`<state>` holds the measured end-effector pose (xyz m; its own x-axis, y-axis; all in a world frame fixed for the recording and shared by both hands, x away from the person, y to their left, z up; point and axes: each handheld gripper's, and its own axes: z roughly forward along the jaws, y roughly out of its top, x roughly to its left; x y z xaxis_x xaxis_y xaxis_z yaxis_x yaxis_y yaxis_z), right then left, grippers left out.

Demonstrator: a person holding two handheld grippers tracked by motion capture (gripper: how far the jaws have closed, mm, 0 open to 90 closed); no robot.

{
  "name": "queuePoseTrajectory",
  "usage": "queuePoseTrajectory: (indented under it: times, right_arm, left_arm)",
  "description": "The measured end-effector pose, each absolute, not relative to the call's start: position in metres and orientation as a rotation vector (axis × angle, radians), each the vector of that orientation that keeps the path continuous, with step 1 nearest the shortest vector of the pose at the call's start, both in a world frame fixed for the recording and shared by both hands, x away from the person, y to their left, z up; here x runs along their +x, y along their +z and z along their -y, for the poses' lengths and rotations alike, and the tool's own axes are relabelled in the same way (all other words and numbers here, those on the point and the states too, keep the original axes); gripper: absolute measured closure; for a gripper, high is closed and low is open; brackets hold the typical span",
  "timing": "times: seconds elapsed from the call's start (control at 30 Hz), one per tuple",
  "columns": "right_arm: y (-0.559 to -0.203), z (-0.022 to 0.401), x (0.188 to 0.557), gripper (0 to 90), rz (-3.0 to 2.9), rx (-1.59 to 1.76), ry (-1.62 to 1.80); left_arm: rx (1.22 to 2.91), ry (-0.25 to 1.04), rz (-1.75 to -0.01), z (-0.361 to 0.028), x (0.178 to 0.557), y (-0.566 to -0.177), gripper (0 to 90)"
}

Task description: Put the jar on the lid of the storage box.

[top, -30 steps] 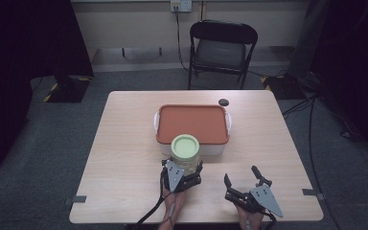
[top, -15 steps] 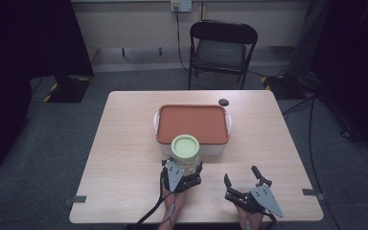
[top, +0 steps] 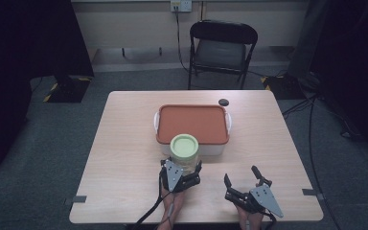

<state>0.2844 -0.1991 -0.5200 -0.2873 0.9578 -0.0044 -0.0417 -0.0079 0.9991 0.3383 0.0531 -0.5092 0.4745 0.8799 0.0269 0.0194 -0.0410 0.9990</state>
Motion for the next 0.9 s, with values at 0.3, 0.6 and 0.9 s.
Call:
queuePoseTrajectory:
  times: [0.3,0.6,0.9]
  right_arm:
    - [-0.52,0.199,0.284,1.1,-1.386,1.028,1.442]
    - [-0.52,0.199,0.284,1.1,-1.386,1.027,1.442]
    - [-0.52,0.199,0.284,1.1,-1.386,1.027,1.442]
  left_arm:
    - [1.442,0.847,-0.831,-0.055,0.338,-0.5,10.8]
    - [1.442,0.847,-0.831,-0.056,0.339,-0.493,10.7]
    - [1.438,0.843,-0.841,-0.058,0.342,-0.486,10.8]
